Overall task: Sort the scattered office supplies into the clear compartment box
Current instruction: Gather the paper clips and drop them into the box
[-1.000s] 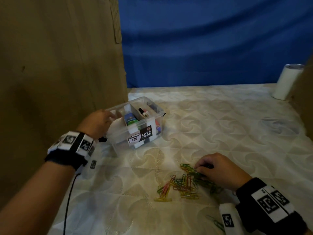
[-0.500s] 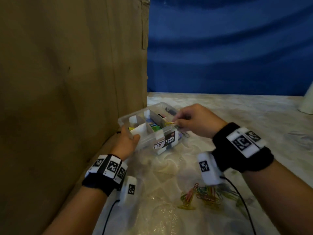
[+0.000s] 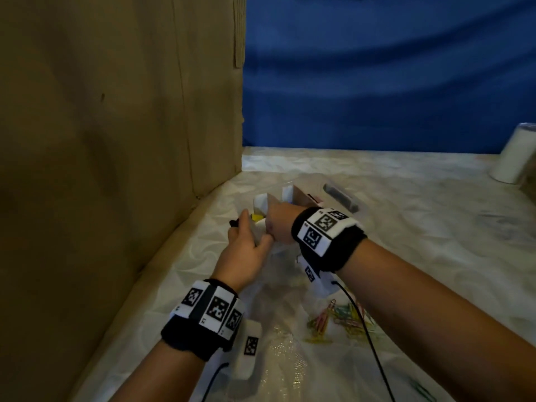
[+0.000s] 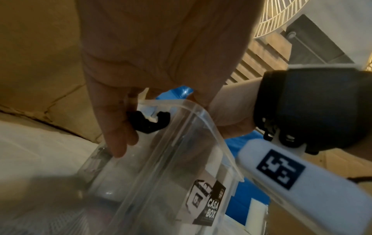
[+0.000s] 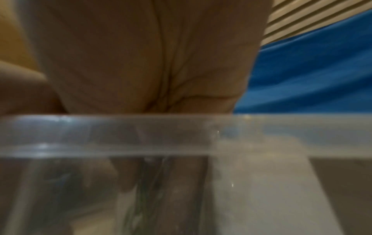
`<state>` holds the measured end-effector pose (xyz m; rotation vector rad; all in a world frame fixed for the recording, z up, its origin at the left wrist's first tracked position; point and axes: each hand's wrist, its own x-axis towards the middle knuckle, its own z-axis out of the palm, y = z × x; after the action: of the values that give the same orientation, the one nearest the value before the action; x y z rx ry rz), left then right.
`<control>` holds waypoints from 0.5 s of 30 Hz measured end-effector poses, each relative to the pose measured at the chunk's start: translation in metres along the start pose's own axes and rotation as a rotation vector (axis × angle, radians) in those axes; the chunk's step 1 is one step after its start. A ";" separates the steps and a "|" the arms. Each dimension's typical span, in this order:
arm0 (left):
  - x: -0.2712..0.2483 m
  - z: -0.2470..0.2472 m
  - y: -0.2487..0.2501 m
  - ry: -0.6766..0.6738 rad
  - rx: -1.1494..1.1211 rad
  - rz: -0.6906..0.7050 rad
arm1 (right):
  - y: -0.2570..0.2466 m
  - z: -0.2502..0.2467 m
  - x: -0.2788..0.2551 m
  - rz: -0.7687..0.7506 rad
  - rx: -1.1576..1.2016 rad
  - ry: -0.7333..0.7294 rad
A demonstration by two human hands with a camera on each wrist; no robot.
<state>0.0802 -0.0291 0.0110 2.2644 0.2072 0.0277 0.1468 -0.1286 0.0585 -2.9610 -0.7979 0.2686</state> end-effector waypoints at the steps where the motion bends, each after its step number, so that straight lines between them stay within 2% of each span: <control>1: 0.000 0.001 0.000 -0.001 0.008 0.000 | 0.002 0.000 -0.001 -0.008 0.001 -0.006; 3: -0.002 0.003 0.001 0.003 0.040 0.006 | 0.004 -0.005 -0.005 0.007 0.093 -0.084; 4: -0.003 0.004 0.001 0.007 0.053 0.009 | 0.004 -0.009 -0.009 0.018 0.181 -0.061; 6: -0.003 0.006 0.001 0.013 0.080 0.008 | 0.009 -0.017 -0.024 0.031 0.330 0.050; 8: -0.003 0.007 0.000 0.026 0.099 0.011 | 0.022 -0.017 -0.044 -0.020 0.359 0.207; 12: -0.008 0.009 -0.002 0.025 0.047 0.009 | 0.059 0.000 -0.094 -0.022 0.567 0.448; 14: -0.012 0.009 -0.003 0.014 0.046 0.005 | 0.082 0.014 -0.122 0.028 0.552 0.522; 15: -0.014 0.007 -0.003 0.038 0.124 0.013 | 0.095 0.023 -0.135 0.076 0.521 0.518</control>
<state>0.0665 -0.0351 0.0048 2.3898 0.2195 0.0660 0.0747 -0.2777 0.0460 -2.3989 -0.4579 -0.2474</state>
